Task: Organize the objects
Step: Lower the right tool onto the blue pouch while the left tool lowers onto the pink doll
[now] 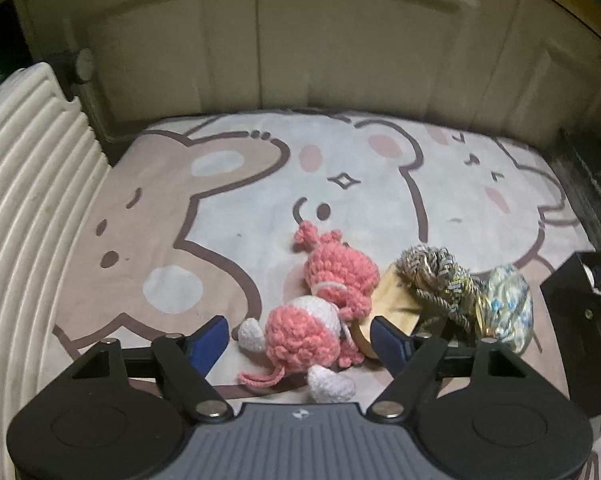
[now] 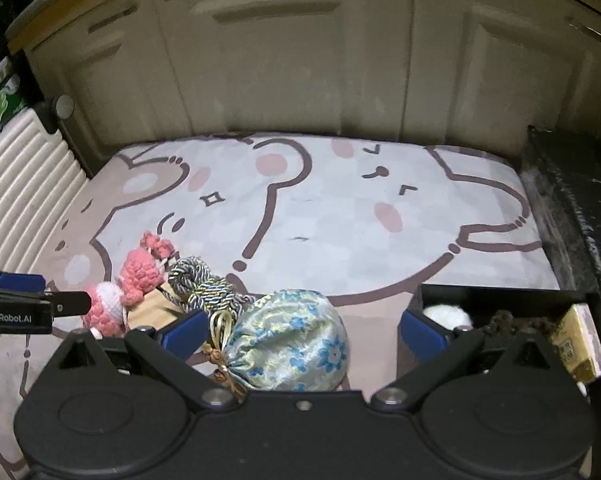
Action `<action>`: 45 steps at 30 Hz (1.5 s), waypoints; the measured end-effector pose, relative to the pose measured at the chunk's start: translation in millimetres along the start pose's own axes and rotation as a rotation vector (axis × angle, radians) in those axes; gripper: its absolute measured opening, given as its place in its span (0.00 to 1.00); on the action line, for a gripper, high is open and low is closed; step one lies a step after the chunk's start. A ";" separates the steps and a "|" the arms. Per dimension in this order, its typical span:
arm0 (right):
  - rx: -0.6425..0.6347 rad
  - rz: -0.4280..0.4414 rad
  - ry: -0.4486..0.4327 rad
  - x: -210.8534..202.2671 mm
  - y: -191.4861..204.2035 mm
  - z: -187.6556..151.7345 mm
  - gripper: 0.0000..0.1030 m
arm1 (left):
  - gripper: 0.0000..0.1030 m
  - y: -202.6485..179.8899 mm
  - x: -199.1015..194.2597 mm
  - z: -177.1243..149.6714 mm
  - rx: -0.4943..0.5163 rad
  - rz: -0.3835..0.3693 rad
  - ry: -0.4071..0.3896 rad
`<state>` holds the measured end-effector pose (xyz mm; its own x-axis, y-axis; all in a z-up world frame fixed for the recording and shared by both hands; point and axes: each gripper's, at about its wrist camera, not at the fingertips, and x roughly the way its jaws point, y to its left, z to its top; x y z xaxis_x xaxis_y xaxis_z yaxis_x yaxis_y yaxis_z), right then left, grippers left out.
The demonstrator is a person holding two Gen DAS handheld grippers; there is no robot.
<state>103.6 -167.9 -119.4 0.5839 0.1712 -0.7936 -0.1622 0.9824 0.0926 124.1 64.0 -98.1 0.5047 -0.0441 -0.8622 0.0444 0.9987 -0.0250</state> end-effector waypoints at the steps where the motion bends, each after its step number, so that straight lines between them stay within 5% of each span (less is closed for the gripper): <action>1: -0.003 -0.001 0.007 2.6 1.0 0.0 1.00 | 0.71 -0.4 1.8 -0.3 0.008 -0.004 0.007; 11: -0.127 0.017 0.069 28.3 10.6 -3.9 1.00 | 0.62 -4.6 22.8 -3.6 0.087 -0.017 0.075; 20: -0.365 0.017 0.123 53.5 29.6 -14.5 1.00 | 0.61 -9.4 40.5 -2.8 0.124 -0.037 0.095; 29: -0.370 0.035 0.166 72.8 31.6 -13.8 1.00 | 0.55 -8.9 51.4 -0.4 0.151 -0.022 0.089; 45: -0.378 0.070 0.254 64.3 44.0 -7.4 0.45 | 0.48 5.8 42.7 -2.2 0.073 -0.049 0.146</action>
<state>128.1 -114.3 -170.8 0.3551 0.1664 -0.9199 -0.5008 0.8648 -0.0369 144.0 68.0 -136.2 0.3701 -0.0834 -0.9252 0.1312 0.9907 -0.0368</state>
